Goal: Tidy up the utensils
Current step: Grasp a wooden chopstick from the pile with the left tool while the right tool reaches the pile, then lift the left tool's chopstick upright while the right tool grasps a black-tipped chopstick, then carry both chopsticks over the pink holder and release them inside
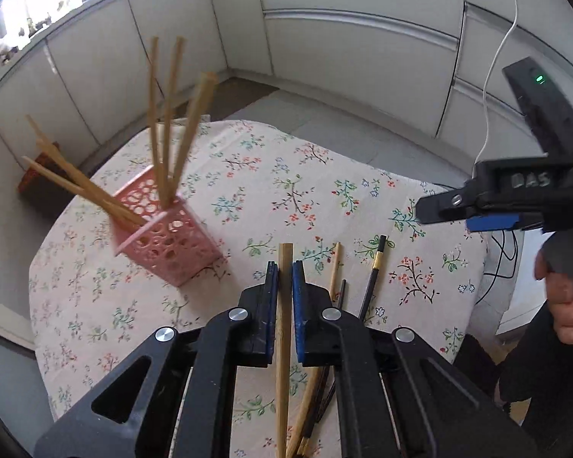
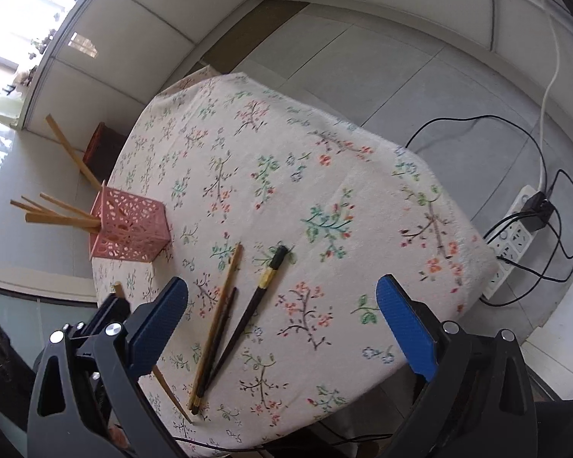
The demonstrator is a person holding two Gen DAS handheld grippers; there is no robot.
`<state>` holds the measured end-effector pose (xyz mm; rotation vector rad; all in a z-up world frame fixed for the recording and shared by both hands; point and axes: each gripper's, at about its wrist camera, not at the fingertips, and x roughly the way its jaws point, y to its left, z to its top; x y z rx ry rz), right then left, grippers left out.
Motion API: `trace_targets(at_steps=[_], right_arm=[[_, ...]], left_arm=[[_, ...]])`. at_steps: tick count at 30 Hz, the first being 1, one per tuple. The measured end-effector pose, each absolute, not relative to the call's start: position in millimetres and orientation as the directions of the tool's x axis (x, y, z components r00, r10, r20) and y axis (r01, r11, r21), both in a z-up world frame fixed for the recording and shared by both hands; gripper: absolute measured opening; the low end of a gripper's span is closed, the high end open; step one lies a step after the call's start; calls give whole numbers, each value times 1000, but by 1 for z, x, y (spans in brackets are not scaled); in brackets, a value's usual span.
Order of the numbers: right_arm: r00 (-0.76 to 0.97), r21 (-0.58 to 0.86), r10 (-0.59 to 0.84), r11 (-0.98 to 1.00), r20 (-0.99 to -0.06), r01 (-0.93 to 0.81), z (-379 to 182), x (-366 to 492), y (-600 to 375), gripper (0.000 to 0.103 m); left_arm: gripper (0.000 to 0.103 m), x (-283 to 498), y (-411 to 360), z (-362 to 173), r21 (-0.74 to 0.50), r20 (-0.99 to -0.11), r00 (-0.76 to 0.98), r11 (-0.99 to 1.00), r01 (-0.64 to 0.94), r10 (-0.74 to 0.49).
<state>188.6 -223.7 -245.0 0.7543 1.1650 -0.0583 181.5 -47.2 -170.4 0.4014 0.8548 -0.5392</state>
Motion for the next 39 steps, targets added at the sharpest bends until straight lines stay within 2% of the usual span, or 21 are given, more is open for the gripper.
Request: trace_targets(at_steps=[3,5,6,9,11,12,13,14,16,22,26,30,39], right_arm=[[372,459,316,789,-873,408,-252,209,-196,92],[300,375,269,842,-915,389,-260,224,-174,85],[265,333,242,860,-933,386,-266,231,-165,75],[178,251,193,880,-965,404,-287,243,-145,65],[197,188,118,900,-973,392,-285,248,-132,63],[197,169,99,910,-975,378,-285,252,-125,59],[185,142,76,916,-980,376,-288,256,-118,51],[186,109,40,920,-982,377,-288,258,-114,49],[209,67,-15,921,-978,383,-287,262,-105,28],[292,113,-20,895,-956,432,-284,265,-101,8],[363,276,113,855,-925,438,-276,262,-116,7],[433,376,192,839,-881,393,-252,250,-131,7],[542,482,277,829,-794,283,-212,212,-156,7]], left_arm=[[7,172,-22,-147,72,-756,569,822,565,-324],[7,169,-11,-140,64,-739,593,842,536,-321],[7,169,-3,-137,65,-732,603,849,524,-316],[7,164,10,-125,46,-699,634,863,503,-332],[7,160,17,-116,31,-675,650,867,497,-348],[7,159,22,-113,24,-666,655,869,495,-356],[7,159,25,-109,15,-657,661,870,494,-364],[7,158,29,-109,10,-650,666,872,490,-366],[7,159,36,-105,-4,-642,670,876,482,-372],[7,163,57,-104,-32,-633,684,896,443,-362],[7,164,68,-100,-53,-622,696,906,420,-359],[7,160,75,-91,-74,-598,710,908,412,-371],[7,154,75,-81,-80,-570,732,912,402,-373]])
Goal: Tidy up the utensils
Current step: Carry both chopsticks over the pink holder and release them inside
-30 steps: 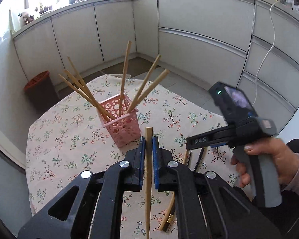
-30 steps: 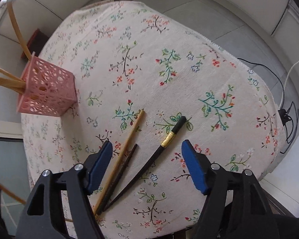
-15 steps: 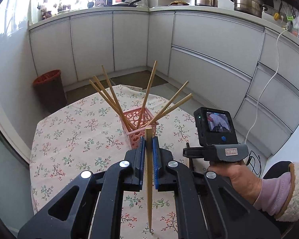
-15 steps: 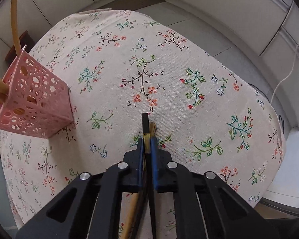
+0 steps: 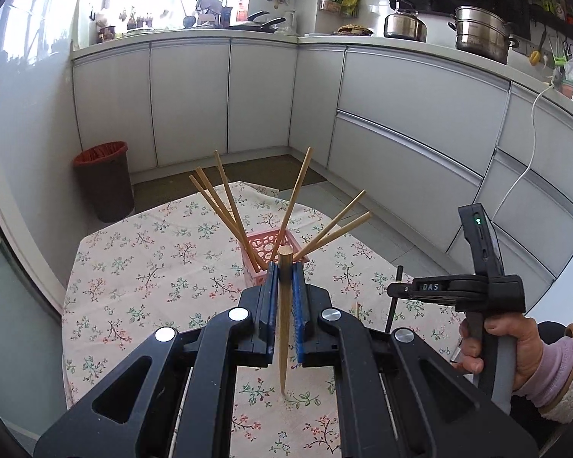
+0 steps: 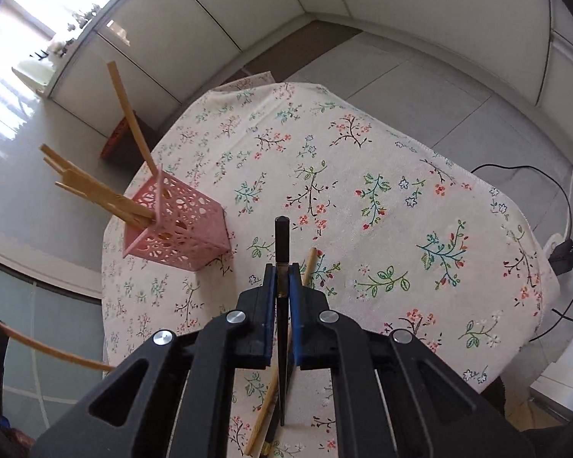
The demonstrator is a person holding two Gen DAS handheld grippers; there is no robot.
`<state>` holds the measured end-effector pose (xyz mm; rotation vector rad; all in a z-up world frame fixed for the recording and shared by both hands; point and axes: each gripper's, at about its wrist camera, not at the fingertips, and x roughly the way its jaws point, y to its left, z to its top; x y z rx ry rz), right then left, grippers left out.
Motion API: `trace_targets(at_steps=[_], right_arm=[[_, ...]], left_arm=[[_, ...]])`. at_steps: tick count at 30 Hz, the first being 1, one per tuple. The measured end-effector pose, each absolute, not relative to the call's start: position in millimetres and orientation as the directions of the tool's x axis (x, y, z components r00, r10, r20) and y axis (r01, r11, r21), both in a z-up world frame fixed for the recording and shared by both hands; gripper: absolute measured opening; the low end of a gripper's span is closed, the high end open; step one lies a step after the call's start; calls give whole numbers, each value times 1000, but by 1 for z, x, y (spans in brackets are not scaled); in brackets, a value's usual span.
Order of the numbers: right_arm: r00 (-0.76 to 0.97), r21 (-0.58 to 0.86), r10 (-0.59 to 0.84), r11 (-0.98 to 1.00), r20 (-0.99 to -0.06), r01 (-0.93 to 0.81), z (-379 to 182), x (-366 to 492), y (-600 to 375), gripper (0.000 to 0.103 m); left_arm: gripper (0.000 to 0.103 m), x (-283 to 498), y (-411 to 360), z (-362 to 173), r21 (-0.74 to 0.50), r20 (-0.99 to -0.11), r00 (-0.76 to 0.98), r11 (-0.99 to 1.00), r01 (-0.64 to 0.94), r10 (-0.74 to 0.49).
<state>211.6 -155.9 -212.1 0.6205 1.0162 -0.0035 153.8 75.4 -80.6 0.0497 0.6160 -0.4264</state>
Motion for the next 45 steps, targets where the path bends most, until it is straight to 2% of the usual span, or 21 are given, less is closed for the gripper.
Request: trace_targets(at_steps=[7,15,23,29,33,37,45], right_arm=[[603,508,285,828,-745,237,-182,175,-171,7],[686,494,298,863,-664,104,-102,136,-183,7],[758,563,404,825,-513,-59,-6,131,-184,7],[811,533,408,834,-420,-144,48,172,-161,7],[832,476,374,866,-411,-154,50,212,-144,7],[823,439,360,885,-438,-154,27,252,-132,7],[801,356,350,916,-486,-184,-29,298,-108,7]], left_arm=[[7,147,84,-65,-114,-529,762,921,371,-373],[7,129,86,-20,-131,-430,827,931,340,-362],[7,128,77,19,-105,-373,866,943,316,-332],[7,148,75,50,-112,-317,896,951,290,-310],[7,172,70,56,-132,-302,904,952,275,-303],[7,202,65,46,-155,-304,905,953,261,-297],[8,251,56,-12,-185,-381,878,954,235,-290]])
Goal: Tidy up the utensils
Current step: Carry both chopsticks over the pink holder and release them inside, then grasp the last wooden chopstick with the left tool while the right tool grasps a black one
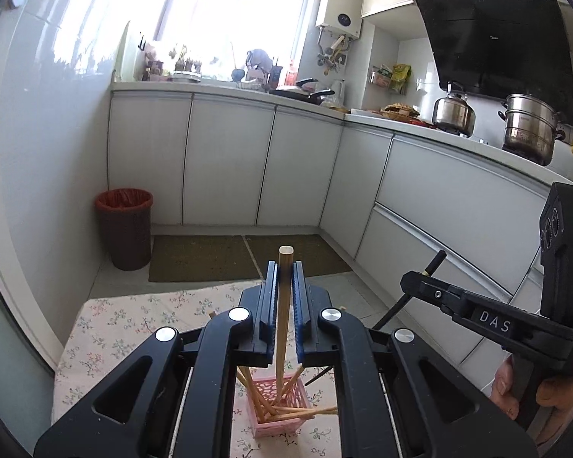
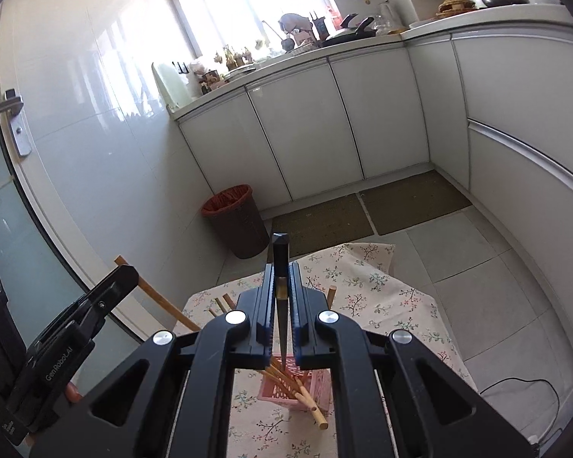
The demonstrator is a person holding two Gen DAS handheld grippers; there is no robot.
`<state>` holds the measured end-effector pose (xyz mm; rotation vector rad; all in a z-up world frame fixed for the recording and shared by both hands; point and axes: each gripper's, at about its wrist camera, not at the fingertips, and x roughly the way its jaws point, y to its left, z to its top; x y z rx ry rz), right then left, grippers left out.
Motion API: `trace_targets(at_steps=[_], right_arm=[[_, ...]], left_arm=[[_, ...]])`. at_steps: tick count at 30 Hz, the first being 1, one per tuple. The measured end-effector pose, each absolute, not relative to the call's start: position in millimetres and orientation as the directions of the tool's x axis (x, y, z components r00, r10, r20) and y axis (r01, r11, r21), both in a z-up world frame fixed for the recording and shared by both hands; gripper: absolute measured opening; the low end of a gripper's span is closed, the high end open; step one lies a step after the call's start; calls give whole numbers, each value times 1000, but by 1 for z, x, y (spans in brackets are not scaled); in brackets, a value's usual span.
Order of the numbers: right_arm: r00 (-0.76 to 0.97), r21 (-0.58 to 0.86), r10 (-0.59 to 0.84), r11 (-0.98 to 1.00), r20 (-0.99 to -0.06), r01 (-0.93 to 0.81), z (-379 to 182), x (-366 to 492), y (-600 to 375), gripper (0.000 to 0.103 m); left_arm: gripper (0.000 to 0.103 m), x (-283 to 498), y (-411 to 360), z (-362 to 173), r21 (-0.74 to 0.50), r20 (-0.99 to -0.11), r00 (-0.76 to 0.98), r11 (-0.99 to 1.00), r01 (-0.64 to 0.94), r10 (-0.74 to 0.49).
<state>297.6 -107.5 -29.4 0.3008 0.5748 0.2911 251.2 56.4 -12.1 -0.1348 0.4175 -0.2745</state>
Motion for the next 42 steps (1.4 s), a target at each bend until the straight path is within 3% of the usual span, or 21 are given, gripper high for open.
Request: trace_targets(at_steps=[3,5,9,10,15,18,27,32,37,40,42], right_arm=[[786,339,354,920,-506,-196,-46,305,-99,7],[779,330,354,922,-517,-200,-52,309,-95,7],[772,324,356,924,-526,-206,-56,313,-88,7],[770,322,356,924,-530,-207,-57,314,-86,7],[759,295,342,933,-555,-204,-62,321,-71,13],[773,299,335,934,-538,-197,-54,317,-71,31],[831,233,284,953,-478,-192,-23,269,-80,41],[864,230,243,961,-442,-153,-13,235,-96,59],[892,240,167,968,-421,-69,-14,204,-122,89],[894,261,131,965,-428,-16,-26,184,-143,96],[880,262,113,965,-460,13,-41,176,-156,96]], left_arm=[[17,256,61,-31,-213,-416,864,954,211,-284],[35,251,69,-28,-219,-400,878,958,186,-262],[45,237,87,-7,-255,-339,907,953,164,-248],[52,235,90,-4,-263,-330,913,952,157,-241],[56,237,100,-1,-276,-343,915,954,120,-214],[56,238,100,-3,-268,-373,905,958,105,-204],[59,219,90,8,-209,-376,909,972,106,-180],[73,202,78,12,-166,-383,910,981,104,-161],[84,184,70,0,-134,-415,899,987,94,-142],[95,175,67,-16,-119,-451,883,989,87,-132],[96,172,62,-32,-111,-501,854,989,95,-139]])
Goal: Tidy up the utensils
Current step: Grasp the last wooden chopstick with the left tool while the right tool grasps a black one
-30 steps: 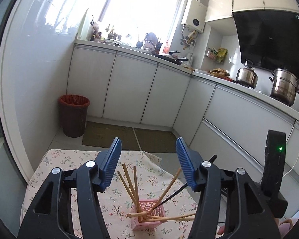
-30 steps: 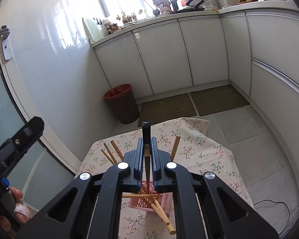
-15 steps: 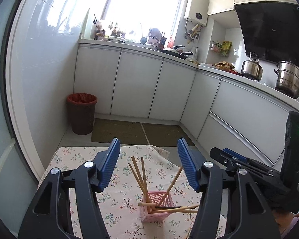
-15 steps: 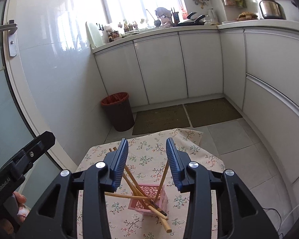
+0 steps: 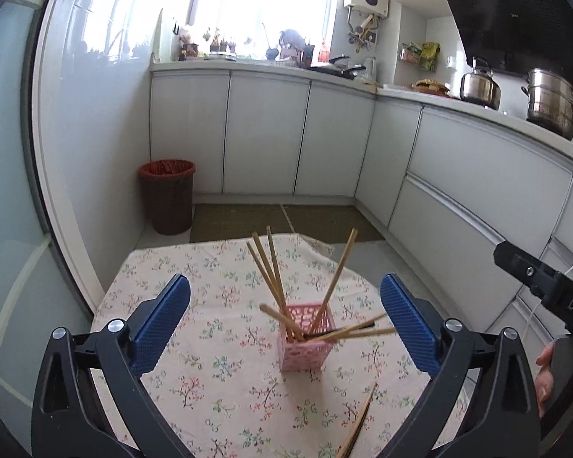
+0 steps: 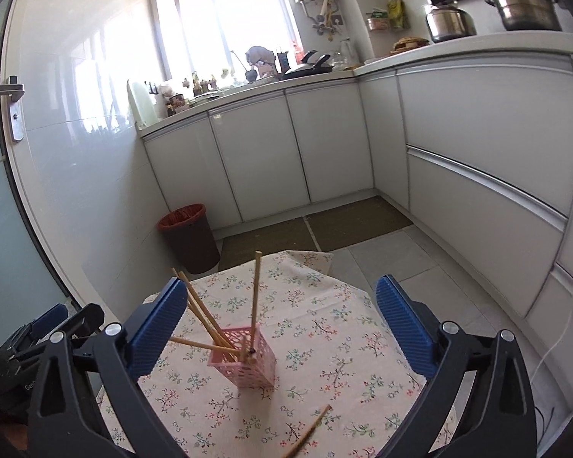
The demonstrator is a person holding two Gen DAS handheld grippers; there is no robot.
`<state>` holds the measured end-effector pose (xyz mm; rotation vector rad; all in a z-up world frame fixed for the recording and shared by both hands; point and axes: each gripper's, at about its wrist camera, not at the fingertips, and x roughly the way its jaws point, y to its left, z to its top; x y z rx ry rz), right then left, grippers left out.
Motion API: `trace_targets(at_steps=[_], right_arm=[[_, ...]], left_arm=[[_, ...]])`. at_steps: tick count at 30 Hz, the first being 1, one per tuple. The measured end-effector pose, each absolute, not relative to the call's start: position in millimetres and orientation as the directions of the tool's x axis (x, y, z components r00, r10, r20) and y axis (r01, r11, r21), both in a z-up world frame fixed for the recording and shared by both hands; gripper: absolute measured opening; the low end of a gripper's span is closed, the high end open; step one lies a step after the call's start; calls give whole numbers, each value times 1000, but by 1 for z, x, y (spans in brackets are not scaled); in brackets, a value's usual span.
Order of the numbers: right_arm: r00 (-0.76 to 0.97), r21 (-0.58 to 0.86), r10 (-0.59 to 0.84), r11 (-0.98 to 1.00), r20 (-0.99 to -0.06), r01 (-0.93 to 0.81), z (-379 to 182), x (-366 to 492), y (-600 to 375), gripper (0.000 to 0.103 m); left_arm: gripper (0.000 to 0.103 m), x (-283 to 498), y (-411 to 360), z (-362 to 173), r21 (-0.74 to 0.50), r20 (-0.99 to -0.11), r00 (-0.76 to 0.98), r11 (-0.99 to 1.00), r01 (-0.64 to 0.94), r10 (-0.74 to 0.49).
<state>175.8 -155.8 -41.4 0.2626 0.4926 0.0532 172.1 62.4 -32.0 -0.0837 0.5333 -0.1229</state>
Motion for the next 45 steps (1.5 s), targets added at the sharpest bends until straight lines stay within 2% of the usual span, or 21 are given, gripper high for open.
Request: trace_targets(at_steps=[5,9,13,21,24,27,29,33,35,38,45], right_arm=[[800,244,85,967,-595,79,-102,156,-182,96],[707,261,77,953,-703,156,-154,151,-206,96],[586,348,132,897,-799,273,-192,154,-235,96],[528,419,152,798,-836,434,-216,139,-282,96],[491,430,175,770,-853,472,-227,137,-294,96],[470,479,238,720,-850,502,-237,138,-301,96],[460,489,259,713,-849,502,-240,141,-300,96],[442,467,258,747,-859,473,-240,146,-292,96],[428,457,260,759,-866,464,-242,148,-287,96],[407,449,270,770,-873,452,-245,150,-281,96],[392,445,280,780,-877,439,-246,155,-271,96]], left_arm=[[96,174,33,-86,-30,-676,720,982,186,-157],[96,175,1,-136,34,-778,611,962,271,-145],[96,177,-30,-179,95,-827,553,942,322,-106],[95,205,-95,-236,121,-881,466,910,396,-86],[92,221,-115,-250,148,-889,455,903,403,-57],[83,242,-127,-258,115,-905,420,911,395,-67],[57,253,-131,-266,80,-933,352,913,400,-72],[38,265,-125,-273,14,-950,289,911,412,-116],[17,268,-123,-271,7,-950,284,904,428,-127],[6,267,-123,-271,25,-943,308,891,453,-130],[4,246,-103,-257,94,-899,420,886,454,-120]])
